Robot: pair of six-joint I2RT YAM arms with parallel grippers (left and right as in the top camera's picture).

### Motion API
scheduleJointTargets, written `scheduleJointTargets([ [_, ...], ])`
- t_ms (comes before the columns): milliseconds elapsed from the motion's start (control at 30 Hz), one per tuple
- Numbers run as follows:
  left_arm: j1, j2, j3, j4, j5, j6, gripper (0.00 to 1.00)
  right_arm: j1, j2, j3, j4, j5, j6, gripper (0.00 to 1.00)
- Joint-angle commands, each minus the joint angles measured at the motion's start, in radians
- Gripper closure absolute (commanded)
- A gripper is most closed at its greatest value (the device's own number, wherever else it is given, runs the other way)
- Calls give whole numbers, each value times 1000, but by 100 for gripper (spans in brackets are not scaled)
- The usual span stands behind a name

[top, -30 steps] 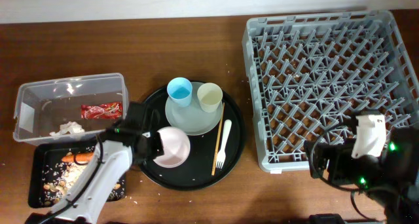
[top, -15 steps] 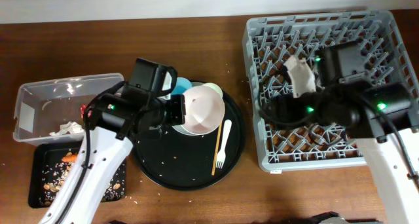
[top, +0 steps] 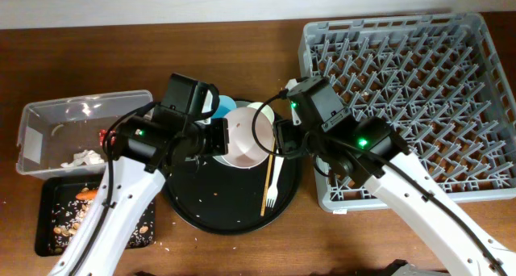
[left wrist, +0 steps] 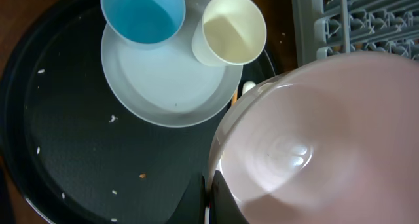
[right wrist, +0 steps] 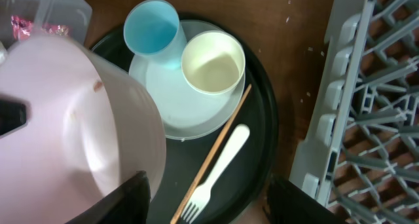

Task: Sort waste into correct bins and load items into the dishwasher rack
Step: 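Hand the pink bowl from the left gripper to the right gripper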

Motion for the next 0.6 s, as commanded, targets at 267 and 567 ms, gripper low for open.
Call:
scheduleJointTargets([
  [267, -82, 61, -46, 72, -29, -29, 100, 30, -43, 44, -87, -43, 8, 41],
  [567, -82, 61, -46, 90, -10, -29, 100, 29, 63, -2, -53, 21, 8, 44],
])
